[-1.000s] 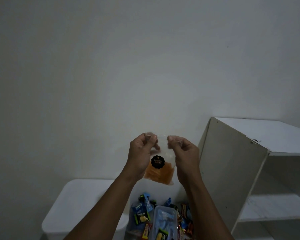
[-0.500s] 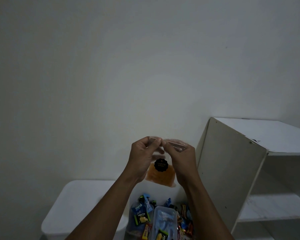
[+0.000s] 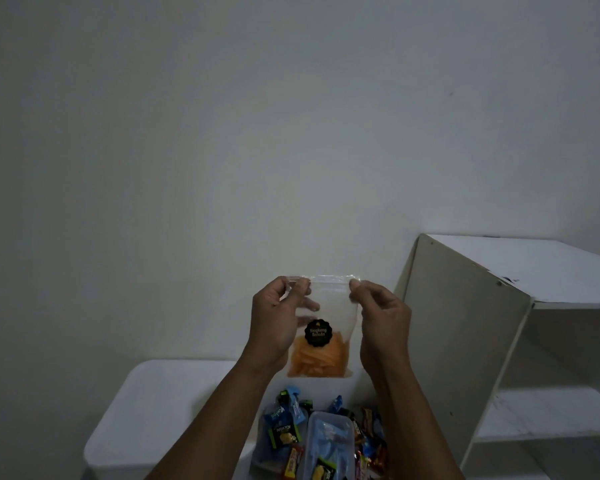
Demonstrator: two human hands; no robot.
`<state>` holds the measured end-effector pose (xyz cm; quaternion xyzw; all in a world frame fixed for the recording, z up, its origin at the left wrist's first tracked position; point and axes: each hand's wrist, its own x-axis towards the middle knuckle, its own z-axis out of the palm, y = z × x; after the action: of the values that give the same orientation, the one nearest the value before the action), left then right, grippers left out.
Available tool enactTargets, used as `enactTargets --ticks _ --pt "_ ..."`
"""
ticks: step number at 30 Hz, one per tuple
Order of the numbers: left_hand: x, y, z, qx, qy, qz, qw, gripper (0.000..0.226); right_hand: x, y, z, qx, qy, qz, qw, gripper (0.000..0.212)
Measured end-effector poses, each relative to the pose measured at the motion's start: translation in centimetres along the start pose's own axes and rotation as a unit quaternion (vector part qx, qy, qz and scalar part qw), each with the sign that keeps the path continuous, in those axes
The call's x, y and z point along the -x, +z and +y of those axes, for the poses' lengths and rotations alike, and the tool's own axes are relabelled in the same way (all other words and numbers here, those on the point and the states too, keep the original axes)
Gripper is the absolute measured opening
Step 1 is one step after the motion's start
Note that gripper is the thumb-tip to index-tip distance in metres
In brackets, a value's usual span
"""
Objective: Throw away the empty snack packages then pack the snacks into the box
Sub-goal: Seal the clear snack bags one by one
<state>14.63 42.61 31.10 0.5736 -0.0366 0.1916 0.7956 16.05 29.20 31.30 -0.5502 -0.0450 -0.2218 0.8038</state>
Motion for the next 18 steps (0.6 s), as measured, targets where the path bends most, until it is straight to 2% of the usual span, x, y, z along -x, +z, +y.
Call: enactTargets --ticks 3,5,7,9,12,16,18 --pt "-0.7 -3.1 0.2 0.061 -0.029 0.123 0.99 0.012 -0.9 -3.5 -0.3 0.0 0.007 0.081 0.997 0.01" --pt "-1.1 -6.5 0.0 0.021 -0.008 0.162 0.987 0.011 -1.6 -6.9 -0.3 0.078 -0.028 0.076 0.994 0.009" --pt "-0.6 -8.5 -1.1 -0.036 -0.002 0.141 0.989 0.012 -1.2 -8.9 0.4 0.146 -0.033 0.025 0.988 0.007" --pt "0.7 -8.7 -3.1 -0.062 -0.024 0.119 0.991 0.013 0.5 -9.4 2.1 0.166 -0.001 -0.011 0.986 0.008" --pt "2.6 -7.9 -6.4 -0.048 -0.085 0.1 0.99 0.012 3.7 -9.0 5.7 0.187 0.061 -0.069 0.978 0.011" --pt "5.6 -6.6 -10.5 -0.025 -0.154 0.081 0.984 0.013 8.0 -9.1 10.2 0.212 0.173 -0.167 0.947 0.024" --pt "6.9 -6.4 -12.3 -0.023 -0.186 0.093 0.978 0.013 9.9 -9.8 11.8 0.223 0.206 -0.205 0.93 0.018"
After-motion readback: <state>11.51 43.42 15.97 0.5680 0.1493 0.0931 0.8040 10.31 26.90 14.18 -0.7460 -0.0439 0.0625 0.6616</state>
